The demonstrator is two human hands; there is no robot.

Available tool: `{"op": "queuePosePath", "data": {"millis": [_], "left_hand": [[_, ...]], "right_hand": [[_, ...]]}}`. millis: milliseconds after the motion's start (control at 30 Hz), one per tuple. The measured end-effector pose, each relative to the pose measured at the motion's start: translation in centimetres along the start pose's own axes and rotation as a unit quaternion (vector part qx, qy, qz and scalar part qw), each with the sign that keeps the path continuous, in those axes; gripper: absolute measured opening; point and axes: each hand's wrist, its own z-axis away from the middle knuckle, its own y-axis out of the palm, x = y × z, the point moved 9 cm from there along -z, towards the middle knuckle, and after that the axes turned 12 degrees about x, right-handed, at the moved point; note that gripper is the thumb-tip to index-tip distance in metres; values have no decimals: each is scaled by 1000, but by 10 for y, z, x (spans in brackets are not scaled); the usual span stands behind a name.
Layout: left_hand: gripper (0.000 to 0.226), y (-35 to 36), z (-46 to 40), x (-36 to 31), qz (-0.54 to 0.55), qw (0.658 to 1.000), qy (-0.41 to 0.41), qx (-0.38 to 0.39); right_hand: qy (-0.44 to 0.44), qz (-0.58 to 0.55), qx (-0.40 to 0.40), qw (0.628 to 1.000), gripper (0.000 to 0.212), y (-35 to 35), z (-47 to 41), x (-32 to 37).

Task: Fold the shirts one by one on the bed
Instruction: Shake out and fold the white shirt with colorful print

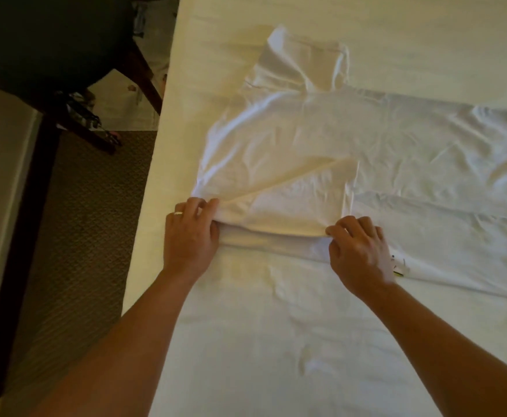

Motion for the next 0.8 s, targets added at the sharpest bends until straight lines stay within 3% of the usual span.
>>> {"op": "queuePosePath", "data": {"millis": [133, 367, 467, 567, 667, 733, 800], "left_hand": [[20, -9, 9, -1, -54, 995, 78, -28], [18, -15, 22, 1, -59, 987, 142, -44], [13, -14, 27, -1, -77, 984, 156, -40], [11, -14, 30, 0, -76, 990, 117, -13], [20, -19, 27, -8, -47, 998, 39, 2], [38, -13, 24, -34, -18, 998, 46, 29], [55, 6, 22, -59, -23, 992, 74, 102]], "right_hand": [[2, -68, 6, 998, 21, 3, 15, -5], [-16, -68, 3, 998, 16, 0, 30, -4], [-10, -50, 26, 998, 14, 4, 34, -8], [-3, -35, 70, 997, 5, 8, 37, -13], [33, -42, 86, 995, 27, -1, 29, -16], [48, -36, 83, 995, 34, -5, 17, -12], [61, -10, 146, 987, 48, 7, 4, -5]]}}
